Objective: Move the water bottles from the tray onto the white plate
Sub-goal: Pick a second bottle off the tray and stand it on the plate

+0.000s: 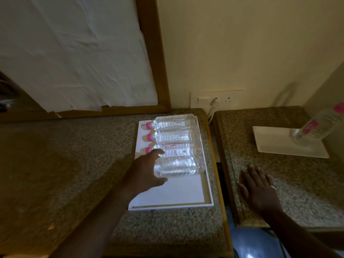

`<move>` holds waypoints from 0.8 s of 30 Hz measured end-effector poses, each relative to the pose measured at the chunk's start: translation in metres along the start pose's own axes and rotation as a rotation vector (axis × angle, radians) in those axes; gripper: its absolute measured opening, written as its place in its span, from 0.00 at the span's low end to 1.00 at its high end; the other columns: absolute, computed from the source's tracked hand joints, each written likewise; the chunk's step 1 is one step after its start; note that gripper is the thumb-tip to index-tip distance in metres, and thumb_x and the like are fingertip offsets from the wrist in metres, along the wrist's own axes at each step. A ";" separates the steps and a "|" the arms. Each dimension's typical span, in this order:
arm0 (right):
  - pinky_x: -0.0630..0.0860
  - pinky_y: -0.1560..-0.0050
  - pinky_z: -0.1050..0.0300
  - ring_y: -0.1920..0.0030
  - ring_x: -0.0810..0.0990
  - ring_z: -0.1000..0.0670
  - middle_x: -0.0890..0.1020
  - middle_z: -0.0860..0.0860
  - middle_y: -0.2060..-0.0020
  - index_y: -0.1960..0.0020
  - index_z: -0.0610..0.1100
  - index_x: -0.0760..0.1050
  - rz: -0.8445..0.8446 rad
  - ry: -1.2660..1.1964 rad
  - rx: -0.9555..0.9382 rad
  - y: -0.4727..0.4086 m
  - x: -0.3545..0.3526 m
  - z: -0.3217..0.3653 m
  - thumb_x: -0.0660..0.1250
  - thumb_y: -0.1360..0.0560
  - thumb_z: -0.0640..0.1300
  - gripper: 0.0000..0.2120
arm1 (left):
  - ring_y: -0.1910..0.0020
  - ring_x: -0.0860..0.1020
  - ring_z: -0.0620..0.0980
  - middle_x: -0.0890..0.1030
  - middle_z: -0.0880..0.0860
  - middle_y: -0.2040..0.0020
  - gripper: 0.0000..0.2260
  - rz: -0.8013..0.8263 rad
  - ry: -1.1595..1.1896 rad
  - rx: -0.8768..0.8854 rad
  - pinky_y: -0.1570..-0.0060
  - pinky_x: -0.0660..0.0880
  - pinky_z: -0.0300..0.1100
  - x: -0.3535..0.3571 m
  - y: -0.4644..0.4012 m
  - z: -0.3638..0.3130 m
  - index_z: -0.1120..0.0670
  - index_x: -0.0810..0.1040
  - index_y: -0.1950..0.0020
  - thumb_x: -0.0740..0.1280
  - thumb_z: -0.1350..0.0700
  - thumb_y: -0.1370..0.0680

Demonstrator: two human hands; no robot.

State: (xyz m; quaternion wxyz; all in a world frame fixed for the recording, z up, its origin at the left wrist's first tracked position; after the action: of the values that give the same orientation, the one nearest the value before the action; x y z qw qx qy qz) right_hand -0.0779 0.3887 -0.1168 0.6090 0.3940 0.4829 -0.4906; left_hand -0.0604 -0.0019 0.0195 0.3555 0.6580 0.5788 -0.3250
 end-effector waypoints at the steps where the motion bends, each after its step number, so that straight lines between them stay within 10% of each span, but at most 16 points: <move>1: 0.60 0.30 0.31 0.24 0.60 0.36 0.65 0.39 0.25 0.27 0.42 0.68 0.003 0.000 0.003 0.000 0.000 -0.001 0.44 0.20 0.64 0.34 | 0.45 0.78 0.46 0.80 0.49 0.40 0.39 -0.024 0.027 0.032 0.52 0.75 0.38 -0.012 -0.002 -0.009 0.39 0.65 0.34 0.79 0.40 0.40; 13: 0.60 0.30 0.34 0.24 0.60 0.39 0.66 0.41 0.25 0.27 0.44 0.68 0.021 0.010 0.003 -0.001 0.001 -0.002 0.48 0.20 0.63 0.31 | 0.43 0.77 0.45 0.79 0.45 0.41 0.31 -0.172 0.410 0.091 0.47 0.79 0.46 0.009 -0.029 -0.075 0.45 0.73 0.36 0.79 0.44 0.36; 21: 0.59 0.30 0.34 0.25 0.61 0.38 0.67 0.40 0.26 0.29 0.43 0.71 0.031 -0.051 0.002 0.001 -0.007 0.001 0.45 0.20 0.65 0.34 | 0.45 0.73 0.31 0.73 0.27 0.45 0.31 -0.159 0.350 0.103 0.49 0.74 0.31 0.031 -0.042 -0.093 0.29 0.64 0.42 0.77 0.39 0.39; 24: 0.56 0.28 0.36 0.24 0.59 0.39 0.66 0.41 0.25 0.27 0.44 0.68 0.048 -0.036 0.072 0.005 -0.006 -0.010 0.48 0.21 0.67 0.35 | 0.48 0.78 0.40 0.78 0.36 0.48 0.31 -0.172 0.342 0.047 0.48 0.78 0.45 0.037 -0.046 -0.093 0.33 0.67 0.43 0.79 0.40 0.40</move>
State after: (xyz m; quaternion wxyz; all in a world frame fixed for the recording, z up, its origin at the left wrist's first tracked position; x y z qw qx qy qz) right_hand -0.0750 0.4012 -0.1127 0.6147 0.4183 0.4441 -0.5000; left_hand -0.0999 0.0999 0.0339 0.2075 0.6599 0.6770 -0.2513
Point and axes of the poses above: each hand's wrist, its own y-axis away from the middle knuckle, its own x-axis out of the palm, z = x × y, the point moved 3 cm from there along -y, towards the middle knuckle
